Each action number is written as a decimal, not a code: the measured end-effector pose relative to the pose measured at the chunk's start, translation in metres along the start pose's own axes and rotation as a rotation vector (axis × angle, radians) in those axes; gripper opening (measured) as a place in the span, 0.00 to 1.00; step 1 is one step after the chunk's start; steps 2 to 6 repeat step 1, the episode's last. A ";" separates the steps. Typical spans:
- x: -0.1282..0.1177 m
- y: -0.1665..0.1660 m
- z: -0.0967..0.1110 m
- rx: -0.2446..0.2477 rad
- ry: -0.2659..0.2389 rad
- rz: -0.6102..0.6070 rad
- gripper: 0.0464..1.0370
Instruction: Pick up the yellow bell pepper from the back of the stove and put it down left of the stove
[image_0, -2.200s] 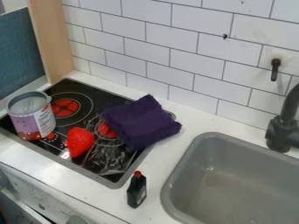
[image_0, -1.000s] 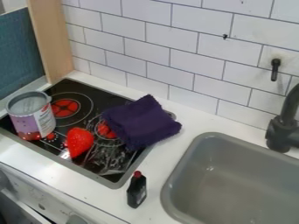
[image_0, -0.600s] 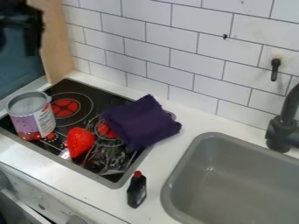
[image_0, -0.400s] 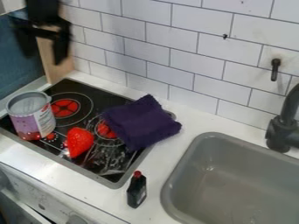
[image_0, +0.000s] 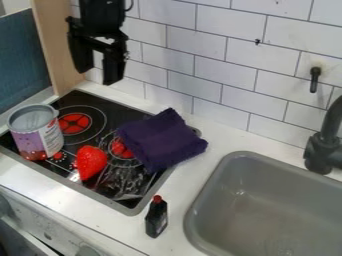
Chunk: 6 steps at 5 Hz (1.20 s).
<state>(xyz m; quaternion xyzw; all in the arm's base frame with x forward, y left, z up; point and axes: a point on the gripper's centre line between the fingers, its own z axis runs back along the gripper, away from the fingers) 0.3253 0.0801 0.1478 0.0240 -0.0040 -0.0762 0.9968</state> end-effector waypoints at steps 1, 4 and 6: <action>-0.006 -0.019 -0.002 -0.061 0.047 -0.062 0.96; -0.006 -0.019 -0.002 -0.061 0.047 -0.062 0.96; -0.006 -0.019 -0.002 -0.061 0.047 -0.062 0.96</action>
